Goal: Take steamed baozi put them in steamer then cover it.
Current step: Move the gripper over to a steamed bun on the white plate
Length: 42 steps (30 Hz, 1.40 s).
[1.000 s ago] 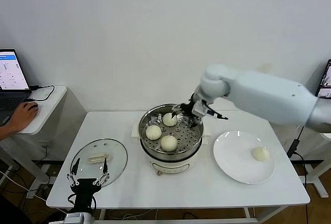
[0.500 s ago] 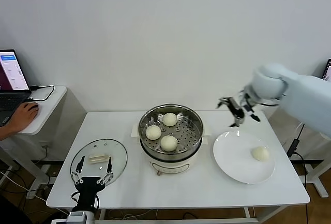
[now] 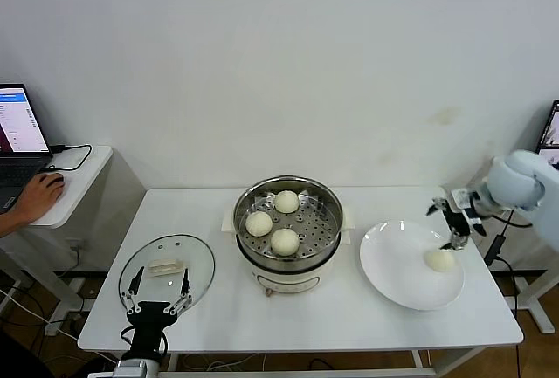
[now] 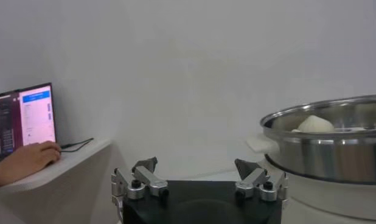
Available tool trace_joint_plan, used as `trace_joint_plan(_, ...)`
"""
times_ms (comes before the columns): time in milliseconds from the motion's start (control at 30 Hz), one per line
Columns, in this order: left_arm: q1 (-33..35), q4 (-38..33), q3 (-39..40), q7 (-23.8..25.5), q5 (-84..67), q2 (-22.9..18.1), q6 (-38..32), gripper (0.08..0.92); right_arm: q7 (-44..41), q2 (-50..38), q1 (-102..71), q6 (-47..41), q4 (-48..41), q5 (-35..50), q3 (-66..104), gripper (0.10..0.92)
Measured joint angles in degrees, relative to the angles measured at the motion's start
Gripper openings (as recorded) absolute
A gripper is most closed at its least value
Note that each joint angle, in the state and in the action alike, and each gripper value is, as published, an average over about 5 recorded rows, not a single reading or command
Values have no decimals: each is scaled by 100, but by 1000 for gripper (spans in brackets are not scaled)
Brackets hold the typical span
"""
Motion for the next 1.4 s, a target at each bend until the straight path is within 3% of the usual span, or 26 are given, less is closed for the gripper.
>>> trace_joint_plan(467,79,0,-50,-3,46,-69,-16,823,92,434,-1551,421,-973,-998,1448,823)
trace_joint_plan(1000,32,51,-86,-13,62,-78,-55,823,273,1241,-1916,625,-1929,-1742,1954,823)
trace_joint_plan(1400,7,117,-84,-7,47,-77,-54,823,251,1538,-1902,609,-2270,-1985,1975,700)
